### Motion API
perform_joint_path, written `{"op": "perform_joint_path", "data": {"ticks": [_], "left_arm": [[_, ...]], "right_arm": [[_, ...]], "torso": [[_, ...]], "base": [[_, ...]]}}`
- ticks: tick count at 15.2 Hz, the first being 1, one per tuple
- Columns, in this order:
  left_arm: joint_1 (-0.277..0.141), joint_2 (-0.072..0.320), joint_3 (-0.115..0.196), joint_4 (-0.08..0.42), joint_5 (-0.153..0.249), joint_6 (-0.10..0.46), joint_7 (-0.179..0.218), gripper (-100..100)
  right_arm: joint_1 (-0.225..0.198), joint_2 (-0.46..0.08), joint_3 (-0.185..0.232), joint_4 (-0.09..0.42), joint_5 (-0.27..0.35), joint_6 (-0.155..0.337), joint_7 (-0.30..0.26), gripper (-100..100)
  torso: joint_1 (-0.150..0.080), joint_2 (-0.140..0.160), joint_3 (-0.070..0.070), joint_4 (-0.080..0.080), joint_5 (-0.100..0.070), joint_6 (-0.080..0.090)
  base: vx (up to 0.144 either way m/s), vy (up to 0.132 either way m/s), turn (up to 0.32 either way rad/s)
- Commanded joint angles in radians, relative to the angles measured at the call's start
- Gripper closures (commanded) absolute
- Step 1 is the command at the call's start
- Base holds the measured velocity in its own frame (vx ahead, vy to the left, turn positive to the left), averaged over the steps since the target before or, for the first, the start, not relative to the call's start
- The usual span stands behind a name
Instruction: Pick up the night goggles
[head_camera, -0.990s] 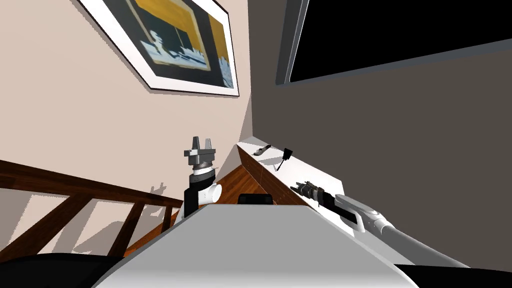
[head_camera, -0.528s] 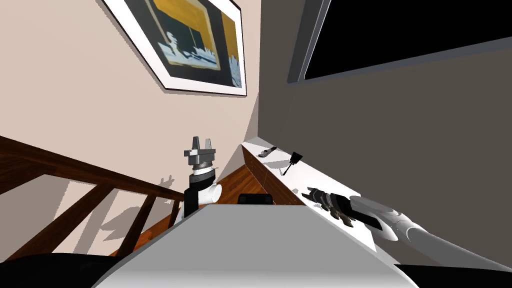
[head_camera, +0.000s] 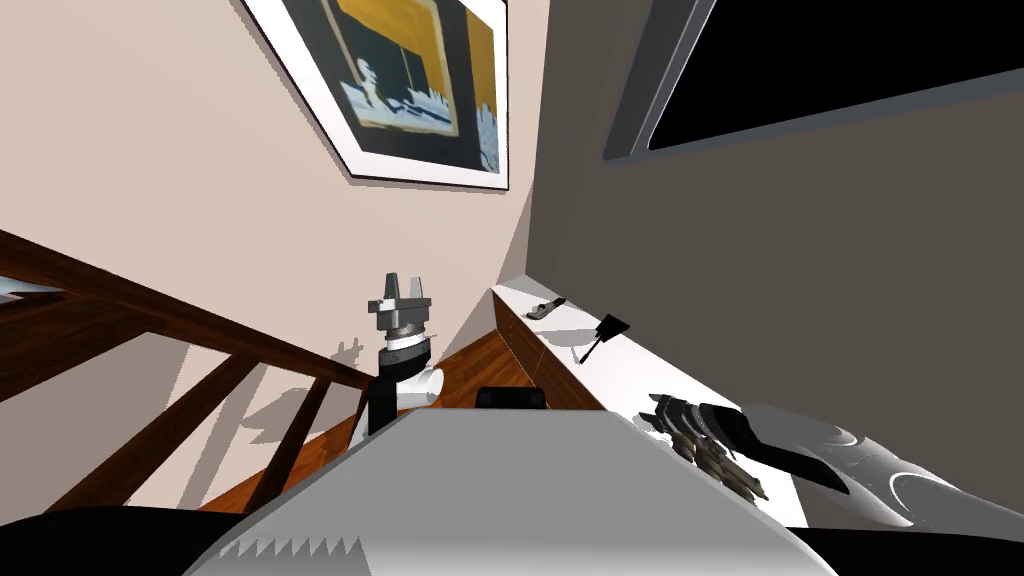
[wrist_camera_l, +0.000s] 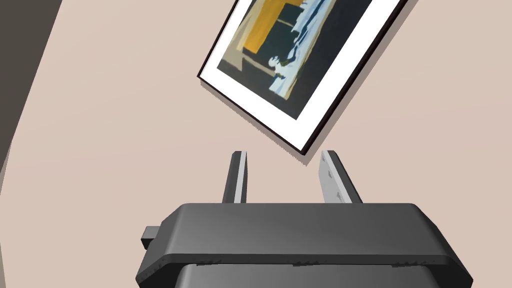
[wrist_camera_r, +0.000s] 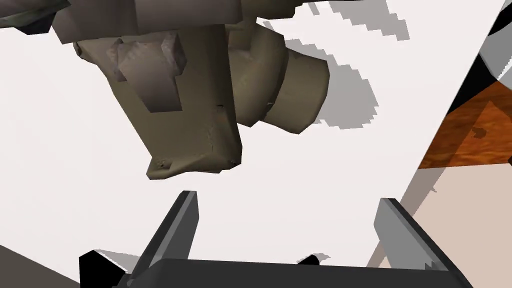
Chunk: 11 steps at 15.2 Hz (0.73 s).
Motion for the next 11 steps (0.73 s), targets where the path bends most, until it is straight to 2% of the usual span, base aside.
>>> {"op": "perform_joint_path", "data": {"ticks": [1, 2, 6, 7, 9, 10, 11], "left_arm": [[0.0, 0.0, 0.0, 0.0, 0.0, 0.0, 0.0, 0], [0.0, 0.0, 0.0, 0.0, 0.0, 0.0, 0.0, 0], [0.0, 0.0, 0.0, 0.0, 0.0, 0.0, 0.0, 0], [0.0, 0.0, 0.0, 0.0, 0.0, 0.0, 0.0, 0], [0.0, 0.0, 0.0, 0.0, 0.0, 0.0, 0.0, 0], [0.0, 0.0, 0.0, 0.0, 0.0, 0.0, 0.0, 0], [0.0, 0.0, 0.0, 0.0, 0.0, 0.0, 0.0, 0]], "right_arm": [[-0.007, -0.042, 0.049, 0.047, 0.035, -0.01, -0.001, -100], [-0.007, -0.042, 0.049, 0.047, 0.035, -0.01, -0.001, -100], [0.02, -0.109, 0.129, 0.117, 0.083, -0.029, 0.009, -100], [0.02, -0.109, 0.129, 0.117, 0.083, -0.029, 0.009, -100], [0.036, -0.13, 0.164, 0.142, 0.101, -0.039, 0.013, -100], [0.024, -0.117, 0.146, 0.128, 0.093, -0.034, 0.007, -100], [0.032, -0.088, 0.156, 0.143, 0.101, -0.018, 0.013, -100]], "torso": [[0.0, 0.0, 0.0, 0.0, 0.0, 0.0], [0.0, 0.0, 0.0, 0.0, 0.0, -0.001], [-0.001, 0.001, 0.001, 0.0, 0.0, 0.0], [-0.001, 0.002, 0.001, 0.0, 0.0, 0.0], [-0.002, 0.004, 0.002, 0.001, 0.0, 0.001], [-0.002, 0.004, 0.003, 0.001, 0.0, 0.001], [-0.002, 0.004, 0.003, 0.001, -0.001, 0.0]], "base": [[0.037, 0.021, 0.178], [0.035, 0.014, 0.128], [0.018, 0.002, 0.09], [-0.003, -0.009, 0.042], [-0.013, -0.013, 0.014], [-0.012, -0.012, -0.002], [0.006, -0.019, 0.055]]}}
